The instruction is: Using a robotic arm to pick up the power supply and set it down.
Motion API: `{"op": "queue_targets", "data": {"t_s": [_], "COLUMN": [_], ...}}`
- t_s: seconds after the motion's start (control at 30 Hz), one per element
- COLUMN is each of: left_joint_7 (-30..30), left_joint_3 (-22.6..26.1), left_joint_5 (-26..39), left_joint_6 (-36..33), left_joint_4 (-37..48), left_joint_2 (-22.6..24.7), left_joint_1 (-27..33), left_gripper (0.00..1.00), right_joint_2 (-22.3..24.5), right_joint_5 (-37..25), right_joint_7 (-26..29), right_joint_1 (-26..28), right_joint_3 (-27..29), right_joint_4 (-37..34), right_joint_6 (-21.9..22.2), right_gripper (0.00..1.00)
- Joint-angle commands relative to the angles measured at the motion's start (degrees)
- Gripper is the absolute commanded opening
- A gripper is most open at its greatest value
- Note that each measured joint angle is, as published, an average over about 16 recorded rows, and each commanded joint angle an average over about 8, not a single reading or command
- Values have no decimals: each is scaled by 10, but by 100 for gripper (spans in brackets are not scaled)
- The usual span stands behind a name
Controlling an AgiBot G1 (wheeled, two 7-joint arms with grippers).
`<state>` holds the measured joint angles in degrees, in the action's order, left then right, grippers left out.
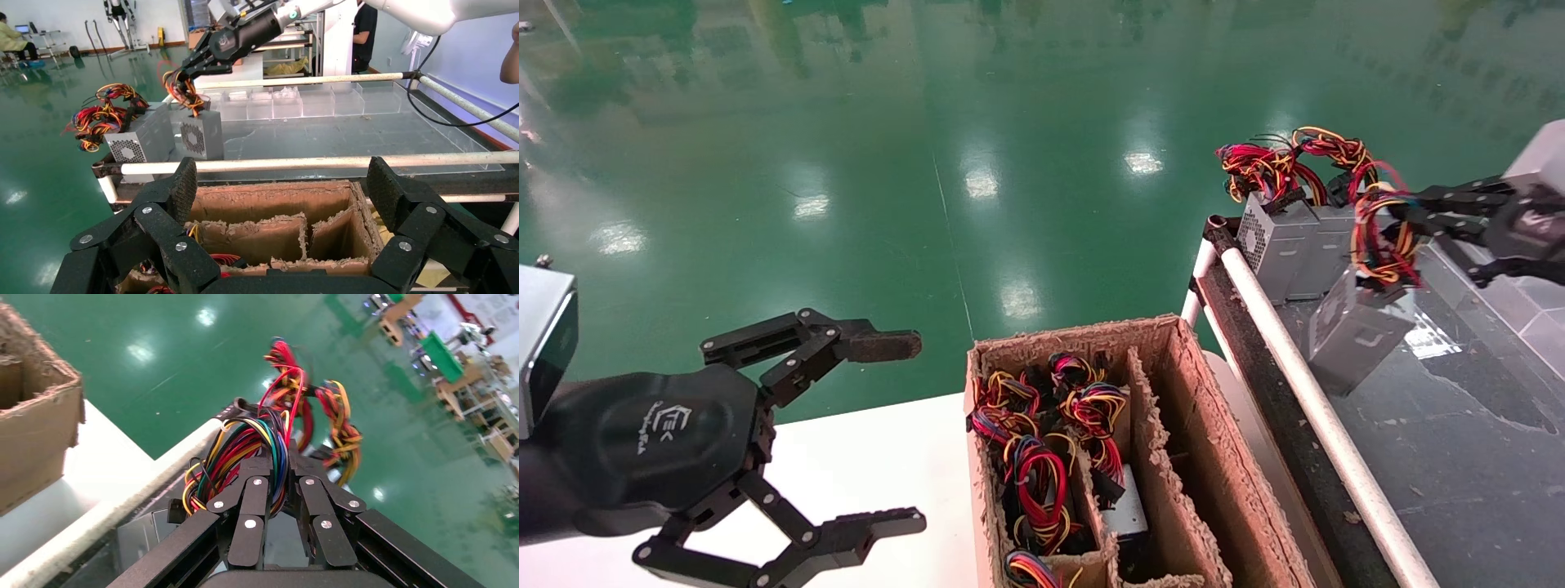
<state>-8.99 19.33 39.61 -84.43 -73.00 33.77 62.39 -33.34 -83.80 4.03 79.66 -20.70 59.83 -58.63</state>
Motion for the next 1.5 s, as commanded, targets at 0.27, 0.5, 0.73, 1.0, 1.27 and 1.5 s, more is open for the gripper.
{"op": "queue_targets", "data": {"t_s": [0.27,0.5,0.73,1.0,1.27,1.5], "left_joint_7": [0,0,0,0,0,0], "left_joint_3": [0,0,0,0,0,1], "left_joint_5": [0,0,0,0,0,0], "left_joint_6": [0,0,0,0,0,0], "left_joint_4": [0,0,0,0,0,0], "left_joint_2": [0,0,0,0,0,0], "left_joint_1": [0,0,0,0,0,0], "left_gripper": [100,100,100,100,100,100], "right_joint_2": [-58,-103,-137,-162,-172,-178], "right_joint_5": [-32,-48,-58,-63,-63,-63], "right_joint_7": [-47,-90,-136,-175,-205,-226], "right_joint_1": [53,101,143,171,188,201], "right_joint_3": [-26,-37,-45,-50,-50,-51], "right_joint_4": [-77,-150,-212,-270,-320,-353], "right_joint_6": [-11,-11,-13,-14,-17,-22], "right_gripper": [0,0,0,68,100,100]}}
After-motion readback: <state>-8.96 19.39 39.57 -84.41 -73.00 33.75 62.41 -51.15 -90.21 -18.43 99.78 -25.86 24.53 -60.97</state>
